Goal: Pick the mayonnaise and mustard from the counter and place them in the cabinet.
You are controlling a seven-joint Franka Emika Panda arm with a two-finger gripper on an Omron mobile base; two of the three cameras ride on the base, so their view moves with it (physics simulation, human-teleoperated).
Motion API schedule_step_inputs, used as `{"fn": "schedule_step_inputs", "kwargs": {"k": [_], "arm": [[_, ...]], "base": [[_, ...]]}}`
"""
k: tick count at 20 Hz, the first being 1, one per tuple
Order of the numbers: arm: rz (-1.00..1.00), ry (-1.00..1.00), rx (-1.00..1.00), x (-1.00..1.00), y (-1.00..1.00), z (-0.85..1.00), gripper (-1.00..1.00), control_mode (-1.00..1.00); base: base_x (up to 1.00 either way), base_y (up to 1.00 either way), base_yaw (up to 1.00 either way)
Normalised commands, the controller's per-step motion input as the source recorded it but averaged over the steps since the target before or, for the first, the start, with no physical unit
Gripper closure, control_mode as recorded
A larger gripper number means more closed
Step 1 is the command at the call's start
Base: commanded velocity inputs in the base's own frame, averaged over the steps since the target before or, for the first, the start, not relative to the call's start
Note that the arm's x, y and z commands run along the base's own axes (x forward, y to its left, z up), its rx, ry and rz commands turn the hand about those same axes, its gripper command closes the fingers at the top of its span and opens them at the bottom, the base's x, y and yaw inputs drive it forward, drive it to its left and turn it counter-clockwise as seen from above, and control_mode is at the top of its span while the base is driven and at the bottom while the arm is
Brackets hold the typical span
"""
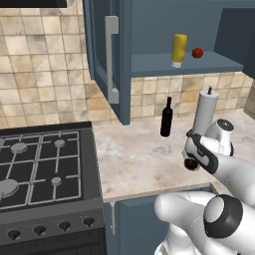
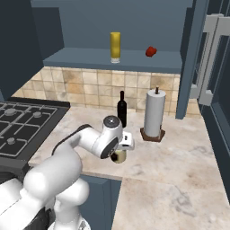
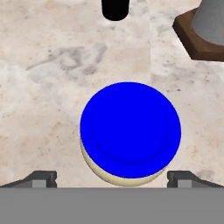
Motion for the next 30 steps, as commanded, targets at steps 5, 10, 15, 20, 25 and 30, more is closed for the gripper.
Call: {"fn": "schedule_step_inputs", "kwargs": {"k": [5,10,15,20,25,30], "arm": [[0.0,0.0,0.0,0.19,-0.05,-0.09,-1.0,-1.0],[0.0,0.0,0.0,0.2,-0.1,-0.01,-1.0,-1.0],[0.0,0.0,0.0,0.21,-0.08,-0.05,-1.0,-1.0],[0.0,0.0,0.0,0.29,-0.02,-0.2,1.0,-1.0],[0.0,0.0,0.0,0.09,0.0,-0.13,1.0,-1.0],[0.0,-0.04,0.0,-0.23,0.0,0.38,1.0,-1.0]], "base": [[0.0,0.0,0.0],[0.0,0.0,0.0],[0.0,0.0,0.0],[0.0,0.0,0.0],[0.0,0.0,0.0],[0.0,0.0,0.0]]}}
